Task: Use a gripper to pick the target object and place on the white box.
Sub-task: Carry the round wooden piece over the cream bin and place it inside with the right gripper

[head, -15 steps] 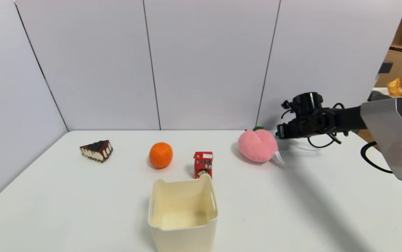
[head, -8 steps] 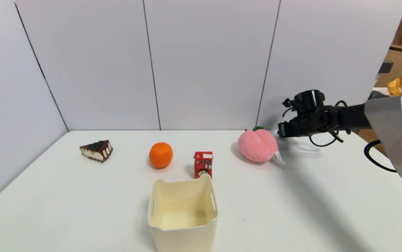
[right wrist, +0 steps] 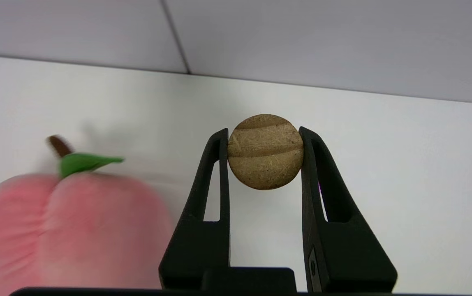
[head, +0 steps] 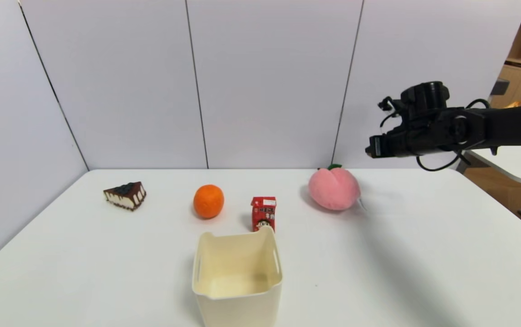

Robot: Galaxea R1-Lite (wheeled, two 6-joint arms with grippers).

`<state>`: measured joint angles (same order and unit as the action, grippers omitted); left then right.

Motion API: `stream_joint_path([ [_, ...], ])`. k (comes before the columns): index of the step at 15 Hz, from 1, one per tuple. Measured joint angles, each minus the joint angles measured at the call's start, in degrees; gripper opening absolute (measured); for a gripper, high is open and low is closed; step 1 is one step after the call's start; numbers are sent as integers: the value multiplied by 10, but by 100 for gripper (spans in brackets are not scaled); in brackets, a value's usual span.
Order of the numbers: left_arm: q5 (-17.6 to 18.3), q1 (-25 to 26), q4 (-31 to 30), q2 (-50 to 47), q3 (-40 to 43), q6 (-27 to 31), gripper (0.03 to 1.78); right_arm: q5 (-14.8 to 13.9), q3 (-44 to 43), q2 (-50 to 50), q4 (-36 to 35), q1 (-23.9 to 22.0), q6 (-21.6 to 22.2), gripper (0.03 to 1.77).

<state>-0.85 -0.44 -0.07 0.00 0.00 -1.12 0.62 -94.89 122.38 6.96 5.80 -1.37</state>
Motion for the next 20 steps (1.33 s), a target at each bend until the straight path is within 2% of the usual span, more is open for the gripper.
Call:
stream_joint_path([
  [3, 0, 0, 0, 0, 0, 0, 169, 0, 73, -84, 0, 50, 2, 47],
  [7, 0, 0, 0, 0, 0, 0, 169, 0, 163, -186, -3, 151, 2, 47],
  [10, 0, 0, 0, 0, 0, 0, 169, -1, 204, -241, -2, 209, 3, 47],
  [17, 0, 0, 0, 0, 0, 0, 169, 0, 257, -298, -12, 318, 5, 47],
  [20, 0, 0, 0, 0, 0, 0, 169, 1, 283, -299, -64, 361, 5, 47],
])
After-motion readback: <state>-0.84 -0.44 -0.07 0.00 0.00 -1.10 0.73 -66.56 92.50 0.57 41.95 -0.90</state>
